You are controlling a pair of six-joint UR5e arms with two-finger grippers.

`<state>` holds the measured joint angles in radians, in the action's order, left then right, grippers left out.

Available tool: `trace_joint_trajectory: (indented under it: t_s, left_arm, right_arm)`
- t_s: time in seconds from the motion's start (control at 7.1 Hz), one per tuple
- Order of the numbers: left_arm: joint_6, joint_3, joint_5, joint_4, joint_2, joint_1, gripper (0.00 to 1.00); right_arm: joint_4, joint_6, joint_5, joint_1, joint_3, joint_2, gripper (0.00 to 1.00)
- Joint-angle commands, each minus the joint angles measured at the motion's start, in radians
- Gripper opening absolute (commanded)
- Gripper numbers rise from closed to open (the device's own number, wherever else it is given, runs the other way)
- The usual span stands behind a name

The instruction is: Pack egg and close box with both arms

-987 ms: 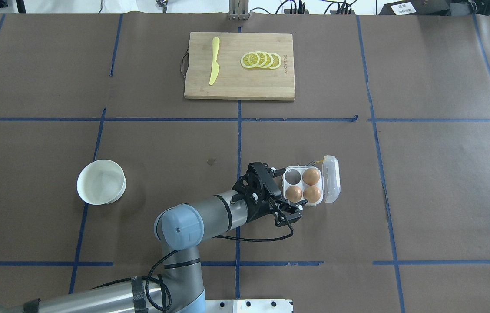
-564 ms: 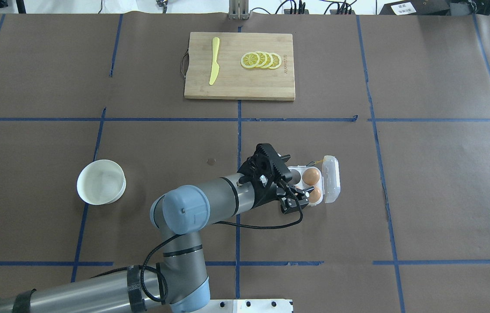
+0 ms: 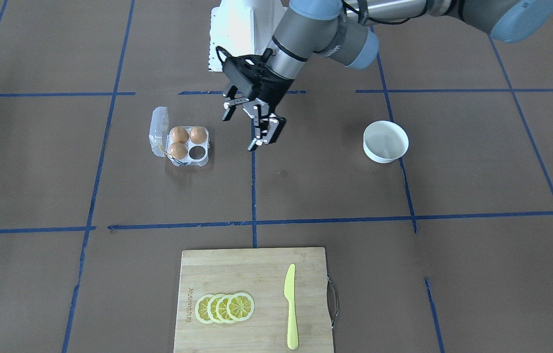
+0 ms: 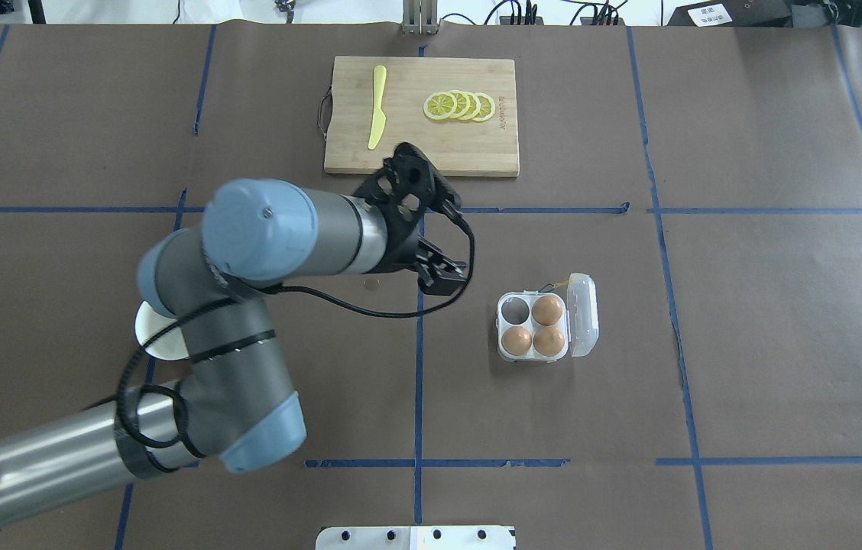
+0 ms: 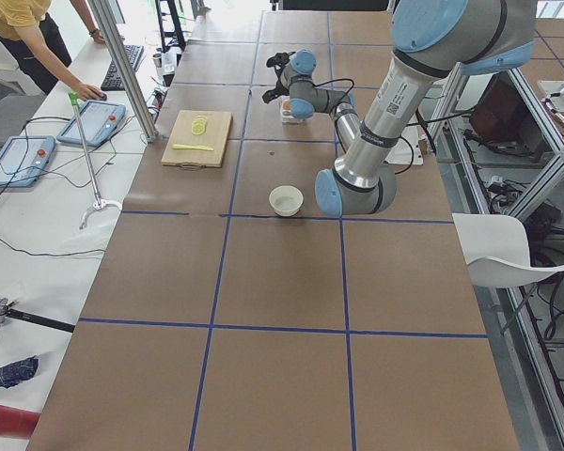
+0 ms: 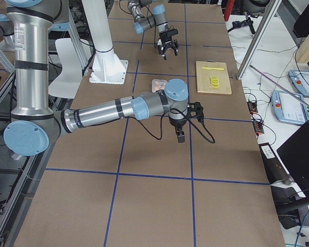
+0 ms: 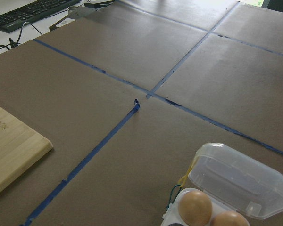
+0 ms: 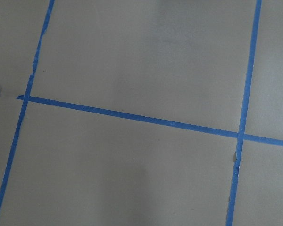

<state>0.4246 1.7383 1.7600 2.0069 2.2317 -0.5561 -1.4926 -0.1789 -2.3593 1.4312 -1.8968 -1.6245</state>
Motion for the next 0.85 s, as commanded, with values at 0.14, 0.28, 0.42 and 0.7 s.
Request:
trace_joint_trajectory:
  t_s: [0.14,0.28,0.42,0.7]
  left_arm:
    - [-0.155,0.179,0.148,-0.393,-0.168,-0.395,1.0]
    - [-0.366,0.181,0.23,-0.404,-0.257,-0.513,1.0]
    - [-0.441,0.14,0.307,-0.402,-0.329,-0.636,1.0]
    - [-0.481,-0.028,0.317,-0.41,-0.435,-0.778,1.0]
  right_arm:
    - [0.0,0.001,0.002,0.0,0.001,-0.002,1.0]
    - [0.0,0.001,0.002,0.0,0.001,-0.002,1.0]
    - [0.0,0.001,0.003,0.0,0.002,-0.002,1.0]
    - [0.0,0.001,0.002,0.0,0.001,-0.005,1.0]
